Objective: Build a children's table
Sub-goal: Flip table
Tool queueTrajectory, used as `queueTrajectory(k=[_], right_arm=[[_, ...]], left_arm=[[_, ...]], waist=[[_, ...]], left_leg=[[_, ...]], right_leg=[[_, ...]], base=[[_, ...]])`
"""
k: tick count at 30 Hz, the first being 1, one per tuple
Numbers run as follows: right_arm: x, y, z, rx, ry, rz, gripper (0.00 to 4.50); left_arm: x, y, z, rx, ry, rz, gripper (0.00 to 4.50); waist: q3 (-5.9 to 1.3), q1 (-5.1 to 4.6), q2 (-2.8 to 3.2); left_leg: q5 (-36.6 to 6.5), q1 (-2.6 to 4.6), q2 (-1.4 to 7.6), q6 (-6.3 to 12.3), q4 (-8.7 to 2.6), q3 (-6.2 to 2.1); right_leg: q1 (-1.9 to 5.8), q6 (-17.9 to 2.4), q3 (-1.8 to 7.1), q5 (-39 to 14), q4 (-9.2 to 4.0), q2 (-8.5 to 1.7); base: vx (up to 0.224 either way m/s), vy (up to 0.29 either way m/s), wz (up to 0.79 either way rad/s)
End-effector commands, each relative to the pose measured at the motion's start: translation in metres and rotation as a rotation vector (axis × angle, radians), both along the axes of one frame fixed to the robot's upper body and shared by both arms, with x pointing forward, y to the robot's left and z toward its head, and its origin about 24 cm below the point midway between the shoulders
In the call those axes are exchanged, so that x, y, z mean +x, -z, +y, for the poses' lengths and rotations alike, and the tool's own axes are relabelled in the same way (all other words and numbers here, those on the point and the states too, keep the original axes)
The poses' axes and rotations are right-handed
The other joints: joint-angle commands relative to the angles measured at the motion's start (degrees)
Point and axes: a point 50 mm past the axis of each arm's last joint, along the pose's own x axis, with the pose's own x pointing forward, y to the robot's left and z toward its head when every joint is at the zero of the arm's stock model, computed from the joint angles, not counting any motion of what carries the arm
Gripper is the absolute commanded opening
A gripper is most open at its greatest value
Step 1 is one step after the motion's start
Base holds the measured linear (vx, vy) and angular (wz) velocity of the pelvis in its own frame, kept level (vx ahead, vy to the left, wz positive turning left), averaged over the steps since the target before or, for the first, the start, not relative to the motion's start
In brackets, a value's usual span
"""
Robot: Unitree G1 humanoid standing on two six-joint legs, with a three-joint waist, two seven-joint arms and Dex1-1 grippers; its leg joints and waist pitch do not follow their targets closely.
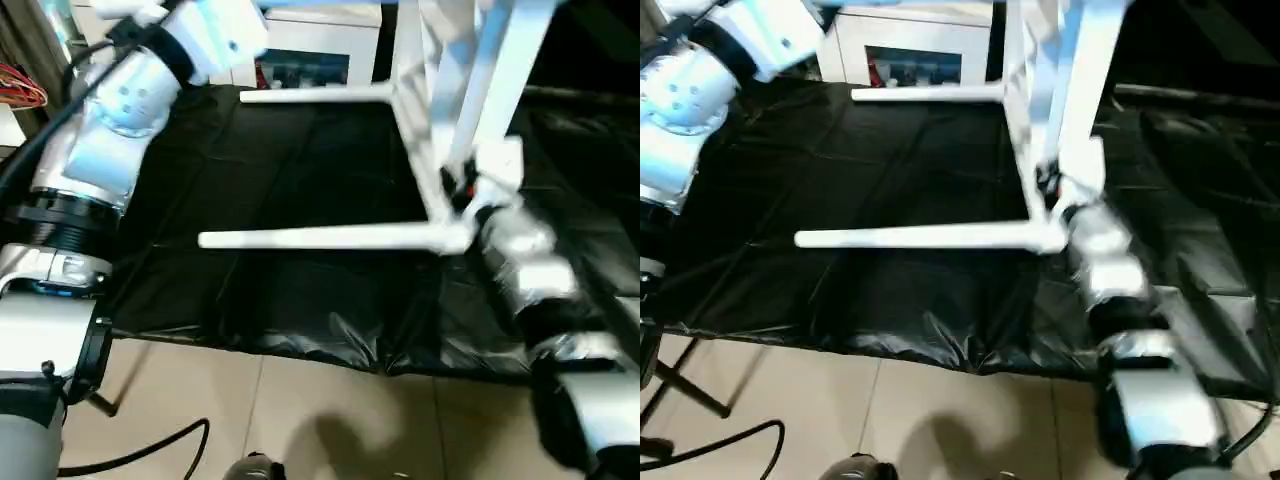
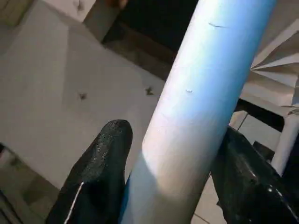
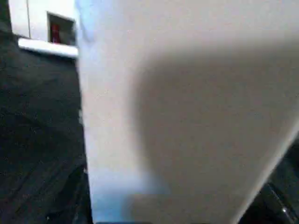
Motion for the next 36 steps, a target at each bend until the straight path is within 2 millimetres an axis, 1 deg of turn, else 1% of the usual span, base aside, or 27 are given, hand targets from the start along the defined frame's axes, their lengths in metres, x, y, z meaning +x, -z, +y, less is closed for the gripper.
queueTrajectory(k=[1,3,4,5,6,7,8,9,10,13,14,15,16,17,18,19,20,21,22,23,25,28,30,31,33,34,36], right_arm=[[0.001,-0.053,-0.028,-0.049,0.063,-0.177,1.97],[0.002,-0.071,-0.035,-0.079,0.066,-0.218,1.96],[0.002,-0.081,-0.038,-0.100,0.065,-0.239,1.95],[0.002,-0.093,-0.040,-0.126,0.065,-0.263,1.94],[0.001,-0.112,-0.045,-0.176,0.067,-0.302,1.94],[0.001,-0.120,-0.047,-0.199,0.069,-0.317,1.94],[0.000,-0.127,-0.049,-0.215,0.070,-0.331,1.94],[0.000,-0.136,-0.051,-0.227,0.069,-0.347,1.93],[-0.001,-0.144,-0.052,-0.233,0.068,-0.362,1.93],[-0.004,-0.166,-0.053,-0.256,0.057,-0.402,1.93],[-0.005,-0.173,-0.052,-0.268,0.050,-0.416,1.93],[-0.005,-0.176,-0.052,-0.274,0.046,-0.422,1.93],[-0.006,-0.180,-0.051,-0.284,0.042,-0.431,1.93],[-0.007,-0.187,-0.049,-0.304,0.037,-0.443,1.93],[-0.008,-0.191,-0.048,-0.318,0.034,-0.450,1.93],[-0.008,-0.192,-0.048,-0.322,0.033,-0.453,1.93],[-0.009,-0.200,-0.044,-0.364,0.020,-0.468,1.93],[-0.010,-0.204,-0.042,-0.385,0.013,-0.474,1.93],[-0.010,-0.207,-0.041,-0.398,0.008,-0.480,1.93],[-0.011,-0.210,-0.041,-0.407,0.004,-0.484,1.93],[-0.013,-0.216,-0.040,-0.430,-0.002,-0.492,1.93],[-0.013,-0.218,-0.039,-0.439,-0.035,-0.476,1.93],[-0.013,-0.216,-0.038,-0.441,-0.049,-0.466,2.49],[-0.012,-0.213,-0.037,-0.444,-0.058,-0.456,2.63],[-0.010,-0.208,-0.035,-0.446,-0.068,-0.442,2.68],[-0.010,-0.208,-0.035,-0.446,-0.069,-0.442,2.90],[-0.009,-0.204,-0.034,-0.448,-0.080,-0.436,3.09]], left_arm=[[0.003,0.014,0.042,-0.223,-0.104,0.090,2.41],[0.002,0.019,0.051,-0.260,-0.125,0.105,2.38],[0.001,0.023,0.055,-0.292,-0.131,0.116,2.34],[0.001,0.028,0.058,-0.328,-0.136,0.132,2.30],[0.000,0.040,0.061,-0.399,-0.135,0.166,2.30],[-0.001,0.045,0.062,-0.428,-0.133,0.182,2.26],[-0.002,0.051,0.062,-0.458,-0.127,0.197,2.26],[-0.003,0.057,0.061,-0.491,-0.118,0.215,2.24],[-0.004,0.062,0.060,-0.520,-0.112,0.230,2.24],[-0.008,0.079,0.048,-0.590,-0.076,0.287,2.16],[-0.009,0.087,0.043,-0.614,-0.062,0.309,2.10],[-0.010,0.090,0.041,-0.625,-0.056,0.320,2.08],[-0.011,0.095,0.037,-0.632,-0.047,0.335,2.08],[-0.012,0.104,0.033,-0.661,-0.035,0.363,2.06],[-0.014,0.109,0.030,-0.681,-0.027,0.383,2.05],[-0.014,0.111,0.029,-0.686,-0.026,0.387,2.05],[-0.017,0.122,0.023,-0.724,-0.012,0.432,2.05],[-0.019,0.127,0.019,-0.740,-0.005,0.456,2.04],[-0.021,0.131,0.017,-0.751,0.000,0.471,2.04],[-0.022,0.133,0.015,-0.758,0.004,0.482,2.04],[-0.025,0.139,0.011,-0.752,0.005,0.504,2.04],[-0.026,0.138,0.006,-0.728,0.020,0.499,2.00],[-0.025,0.135,0.005,-0.707,0.021,0.488,1.96],[-0.025,0.133,0.005,-0.693,0.024,0.483,1.94],[-0.025,0.129,0.005,-0.679,0.029,0.474,1.93],[-0.025,0.129,0.005,-0.679,0.029,0.473,1.89],[-0.025,0.126,0.005,-0.664,0.028,0.462,1.81]], waist=[[-5.28,0.31,-1.50],[-5.38,0.41,-1.31],[-5.33,0.50,-1.11],[-5.23,0.33,-1.06],[-5.17,0.25,-1.19],[-5.04,0.12,-1.22],[-4.95,0.09,-1.48],[-4.78,0.21,-1.47],[-4.72,0.24,-1.69],[-4.40,0.35,-2.22],[-4.40,0.32,-2.03],[-4.37,0.16,-1.99],[-4.41,-0.09,-2.85],[-4.42,-0.06,-3.36],[-4.36,0.03,-2.99],[-4.37,0.00,-2.99],[-4.39,0.01,-3.60],[-4.35,0.16,-3.63],[-4.32,0.13,-3.79],[-4.26,0.20,-3.73],[-4.27,0.23,-3.57],[-4.18,0.00,-4.00],[-4.16,0.03,-3.99],[-4.13,0.02,-4.01],[-4.11,0.21,-4.01],[-4.20,0.15,-3.96],[-4.42,0.20,-3.90]], left_leg=[[-2.69,1.54,5.91,2.90,-3.74,-2.97],[-1.87,1.53,5.91,4.08,-3.54,-2.87],[-1.99,1.70,6.00,4.35,-3.54,-2.80],[-2.49,1.61,5.95,4.40,-3.52,-2.81],[-3.75,1.68,6.09,4.26,-3.64,-2.80],[-5.32,1.71,6.19,3.52,-3.70,-2.82],[-6.00,1.69,6.12,3.30,-3.69,-2.73],[-8.14,1.93,6.14,2.78,-3.72,-2.61],[-9.47,2.01,6.13,2.35,-3.81,-2.64],[-11.88,2.51,6.45,1.17,-3.99,-2.28],[-11.98,2.35,6.62,0.71,-4.06,-2.46],[-12.67,2.25,6.78,-0.13,-4.41,-2.68],[-14.01,2.50,6.78,-0.75,-4.63,-2.59],[-14.18,2.60,6.79,-0.80,-4.62,-2.57],[-14.63,2.60,6.69,-1.24,-4.62,-2.61],[-14.73,2.58,6.75,-1.53,-4.67,-2.65],[-14.39,2.53,6.74,-1.55,-4.62,-2.57],[-14.35,2.64,6.71,-1.52,-4.52,-2.46],[-14.07,2.42,6.69,-1.18,-4.47,-2.45],[-14.33,2.37,6.68,-1.16,-4.53,-2.45],[-14.77,2.44,6.88,-1.88,-4.70,-2.63],[-19.78,3.04,6.86,-4.06,-5.09,-2.80],[-21.45,3.29,6.84,-4.88,-5.11,-2.83],[-21.92,3.27,6.84,-5.28,-5.22,-2.91],[-22.98,3.68,6.74,-5.67,-5.13,-2.75],[-22.78,3.52,6.75,-5.86,-5.21,-2.82],[-20.32,3.28,6.77,-5.94,-5.23,-2.85]], right_leg=[[2.87,-16.39,3.20,2.45,-2.84,-5.93],[2.68,-16.58,3.11,2.95,-2.68,-5.77],[2.35,-16.53,3.06,2.54,-2.74,-5.59],[2.35,-16.57,3.04,2.06,-2.78,-5.53],[2.33,-16.61,2.99,0.34,-2.96,-5.52],[2.28,-16.71,2.98,-1.79,-3.19,-5.63],[2.24,-16.57,3.00,-2.91,-3.35,-5.52],[2.00,-16.19,3.11,-5.71,-3.73,-5.66],[2.02,-15.56,3.08,-8.57,-3.96,-5.62],[1.35,-14.06,3.25,-12.88,-4.75,-5.59],[1.50,-13.87,3.24,-12.75,-4.52,-5.72],[1.51,-13.24,3.06,-12.47,-4.46,-5.43],[1.30,-12.74,3.03,-12.25,-4.43,-5.11],[1.31,-12.64,3.06,-12.16,-4.44,-5.27],[1.25,-12.43,3.17,-12.38,-4.50,-5.48],[1.32,-12.42,3.19,-12.13,-4.48,-5.53],[1.39,-12.36,3.20,-11.31,-4.41,-5.52],[1.32,-12.35,3.20,-11.17,-4.48,-5.54],[1.47,-12.45,3.26,-10.90,-4.44,-5.63],[1.44,-12.30,3.25,-11.50,-4.55,-5.59],[1.31,-11.74,3.25,-11.33,-4.52,-5.52],[0.94,-10.75,3.17,-12.12,-4.74,-5.17],[0.72,-10.44,3.24,-12.69,-4.96,-5.22],[0.73,-10.19,3.23,-12.68,-5.02,-5.23],[0.41,-9.91,3.30,-12.97,-5.15,-5.17],[0.56,-9.95,3.28,-12.29,-5.01,-5.16],[0.82,-10.33,3.21,-8.69,-4.57,-5.07]], base=[[0.000,0.000,0.00],[0.000,0.000,0.00],[0.000,0.000,0.00],[0.000,0.000,0.00],[0.000,0.000,0.00],[0.000,0.000,0.00],[0.000,0.000,0.00],[0.000,0.000,0.00],[0.000,0.000,0.00],[0.000,0.000,0.00],[0.000,0.000,0.00],[0.000,0.000,0.00],[0.000,0.000,0.00],[0.000,0.000,0.00],[0.000,0.000,0.00],[0.000,0.000,0.00],[0.000,0.000,0.00],[0.000,0.000,0.00],[0.000,0.000,0.00],[0.000,0.000,0.00],[0.000,0.000,0.00],[0.000,0.000,0.00],[0.000,0.000,0.00],[0.000,0.000,0.00],[0.000,0.000,0.00],[0.000,0.000,0.00],[0.000,0.000,0.00]])
